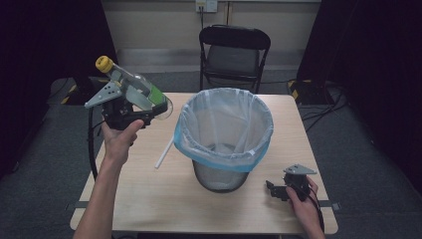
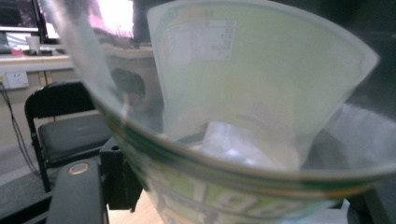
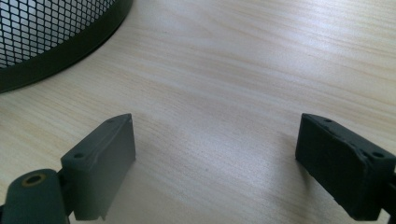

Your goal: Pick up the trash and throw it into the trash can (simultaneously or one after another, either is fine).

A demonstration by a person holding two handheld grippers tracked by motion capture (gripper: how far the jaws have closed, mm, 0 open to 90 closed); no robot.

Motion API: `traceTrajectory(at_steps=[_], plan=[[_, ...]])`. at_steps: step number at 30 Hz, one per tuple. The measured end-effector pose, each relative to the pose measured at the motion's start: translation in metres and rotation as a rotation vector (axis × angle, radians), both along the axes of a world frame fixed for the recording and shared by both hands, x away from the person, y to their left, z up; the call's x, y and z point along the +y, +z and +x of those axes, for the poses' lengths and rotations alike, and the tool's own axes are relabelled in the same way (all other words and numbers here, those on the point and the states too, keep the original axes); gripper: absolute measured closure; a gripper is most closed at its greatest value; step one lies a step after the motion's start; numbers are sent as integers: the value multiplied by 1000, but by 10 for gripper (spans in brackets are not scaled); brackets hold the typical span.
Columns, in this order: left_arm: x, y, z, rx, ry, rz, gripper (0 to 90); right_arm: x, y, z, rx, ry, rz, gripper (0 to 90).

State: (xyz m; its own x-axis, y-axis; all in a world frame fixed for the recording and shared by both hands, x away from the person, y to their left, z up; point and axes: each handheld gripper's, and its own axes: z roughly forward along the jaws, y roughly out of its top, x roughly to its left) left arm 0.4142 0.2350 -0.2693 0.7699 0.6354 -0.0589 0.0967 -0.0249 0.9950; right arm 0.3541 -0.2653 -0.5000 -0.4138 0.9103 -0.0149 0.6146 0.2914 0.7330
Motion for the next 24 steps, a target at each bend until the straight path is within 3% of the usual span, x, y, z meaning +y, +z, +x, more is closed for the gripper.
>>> traceTrajectory(at_steps=[4,6,12,17,24], plan=[[-7,13,2,-16,2,6,277,0,0,0,0,0,0,110],[-11,19,3,-20,-15,-12,277,0,0,0,0,0,0,110],[-25,33,2,-34,-61,-9,277,0,0,0,0,0,0,110],[-39,38,2,-24,-108,-15,277,0,0,0,0,0,0,110],[-56,41,7,-15,-153,16,277,0,0,0,0,0,0,110]])
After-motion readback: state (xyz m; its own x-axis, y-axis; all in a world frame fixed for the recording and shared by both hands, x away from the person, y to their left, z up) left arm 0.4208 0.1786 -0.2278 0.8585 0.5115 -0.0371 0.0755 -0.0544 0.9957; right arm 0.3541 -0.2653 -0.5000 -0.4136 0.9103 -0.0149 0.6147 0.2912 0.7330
